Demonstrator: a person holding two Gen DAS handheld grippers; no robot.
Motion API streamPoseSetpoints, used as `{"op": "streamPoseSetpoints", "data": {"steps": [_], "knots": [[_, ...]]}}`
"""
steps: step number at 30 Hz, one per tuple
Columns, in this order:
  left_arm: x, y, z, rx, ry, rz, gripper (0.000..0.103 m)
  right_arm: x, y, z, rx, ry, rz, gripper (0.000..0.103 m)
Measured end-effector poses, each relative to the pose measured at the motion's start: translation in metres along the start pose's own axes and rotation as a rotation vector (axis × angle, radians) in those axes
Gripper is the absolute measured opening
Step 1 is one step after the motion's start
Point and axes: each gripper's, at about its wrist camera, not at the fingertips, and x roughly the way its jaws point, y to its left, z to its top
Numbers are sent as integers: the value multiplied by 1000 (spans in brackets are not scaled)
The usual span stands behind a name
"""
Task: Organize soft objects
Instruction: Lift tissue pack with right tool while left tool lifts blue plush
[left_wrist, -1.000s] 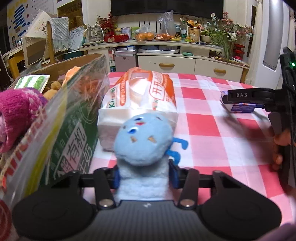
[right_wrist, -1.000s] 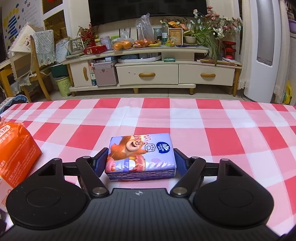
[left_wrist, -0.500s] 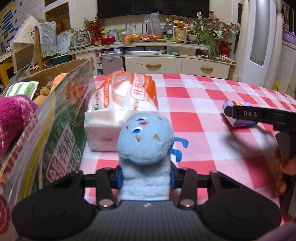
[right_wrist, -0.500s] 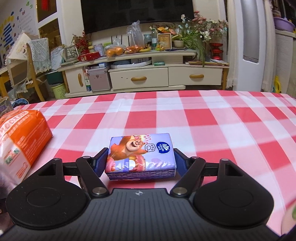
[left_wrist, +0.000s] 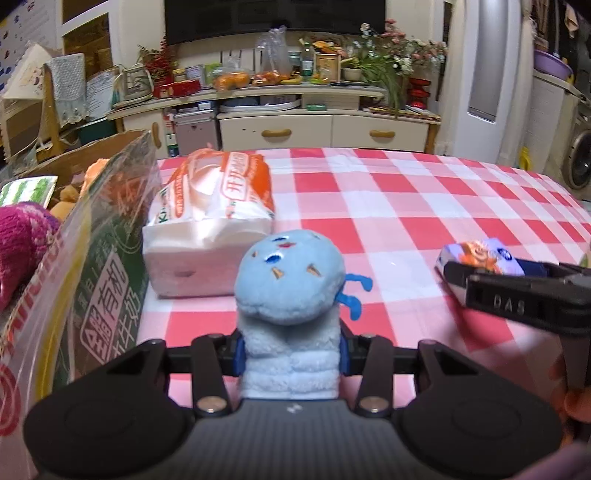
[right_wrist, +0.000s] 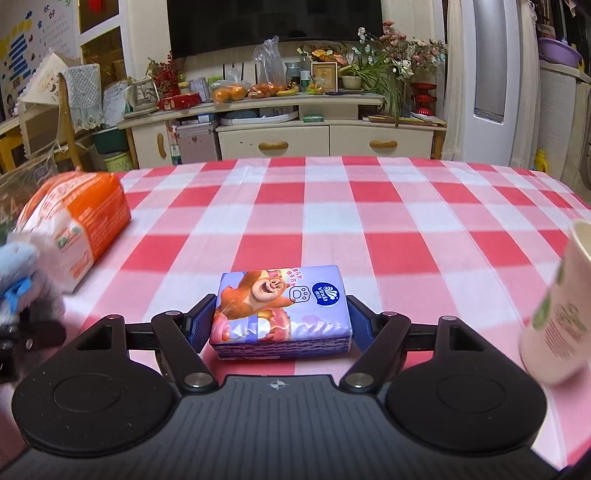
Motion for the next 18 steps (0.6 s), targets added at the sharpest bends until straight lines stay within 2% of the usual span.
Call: {"op": "streamPoseSetpoints", "data": {"steps": [8, 18], "knots": [[-13, -4, -4, 26, -15, -35, 43, -28, 6, -17, -40, 30, -25, 91], [-32, -2, 0, 39, -59, -70, 43, -48, 12, -20, -54, 44, -47, 90]]}}
